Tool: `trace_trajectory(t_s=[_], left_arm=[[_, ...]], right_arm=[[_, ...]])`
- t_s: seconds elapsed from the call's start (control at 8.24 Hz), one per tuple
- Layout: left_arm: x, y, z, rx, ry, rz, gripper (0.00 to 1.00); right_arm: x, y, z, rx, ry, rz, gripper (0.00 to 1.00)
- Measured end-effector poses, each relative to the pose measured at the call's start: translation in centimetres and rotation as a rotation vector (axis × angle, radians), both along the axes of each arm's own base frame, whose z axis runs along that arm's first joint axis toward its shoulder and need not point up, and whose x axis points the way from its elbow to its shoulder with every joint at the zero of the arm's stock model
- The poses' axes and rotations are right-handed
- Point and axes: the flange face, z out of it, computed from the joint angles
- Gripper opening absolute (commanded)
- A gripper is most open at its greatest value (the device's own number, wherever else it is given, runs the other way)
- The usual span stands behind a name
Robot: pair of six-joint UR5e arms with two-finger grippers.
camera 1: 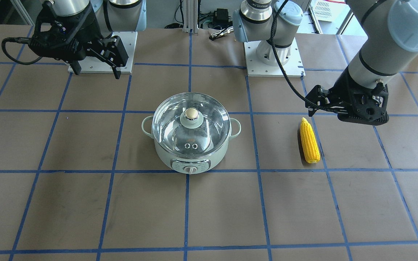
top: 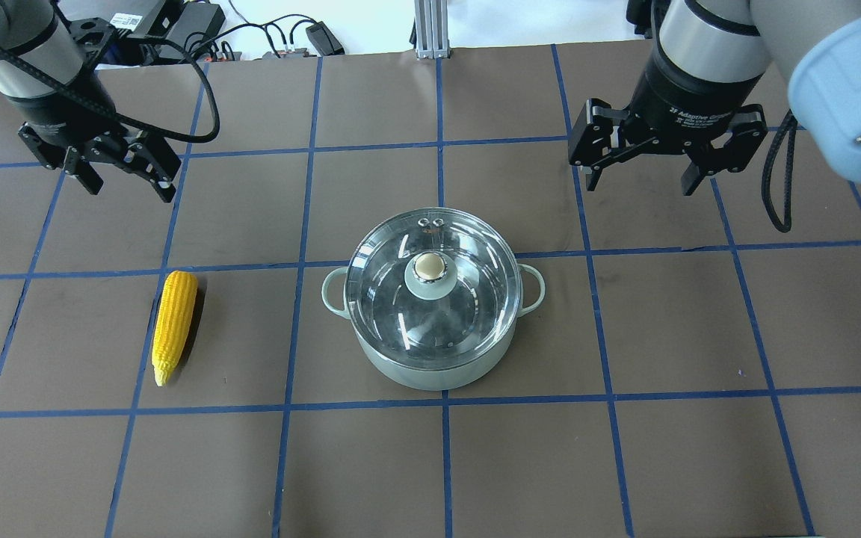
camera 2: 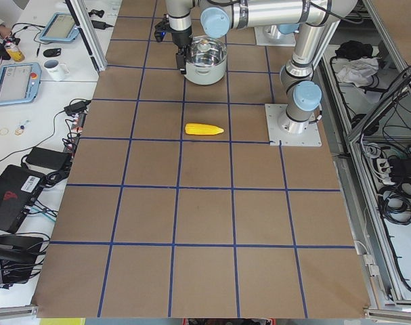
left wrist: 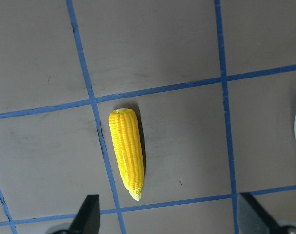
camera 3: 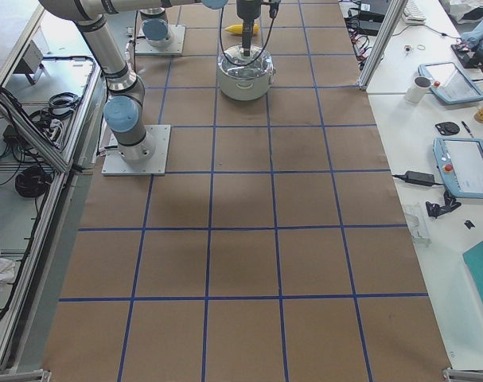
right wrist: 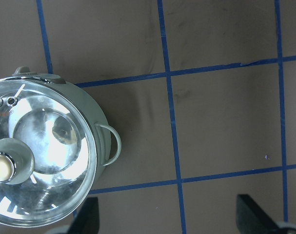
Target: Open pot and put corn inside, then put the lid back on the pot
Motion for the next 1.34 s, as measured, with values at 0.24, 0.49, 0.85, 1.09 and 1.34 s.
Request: trace_trajectory(t_s=[0.24, 0.49, 0.85, 1.09, 1.34], left_arm=[[4.5, 0.6, -3.8, 0.060, 0.020, 0.037, 1.00], [6.2, 1.4, -9.2, 0.120, 0.039, 0.065, 1.00], [6.8, 1.7, -16.1, 0.218, 0.066, 0.072, 1.00], [7.1, 1.0, -18.9, 0.249, 0.072, 0.067, 1.00], [7.5, 0.1, -21.8, 0.261, 0.076, 0.065, 1.00]], right_arm=[[0.1, 0.0, 0.0, 0.002, 0.006, 0.006, 1.00], [0.7, -0.4, -0.9, 0.019, -0.014, -0.002, 1.00], [8.5, -1.3, -4.0, 0.026, -0.023, 0.010, 1.00], [17.0, -0.7, -7.9, 0.009, -0.028, -0.001, 0.99], [21.4, 0.1, -11.4, 0.005, -0.020, 0.018, 0.99]])
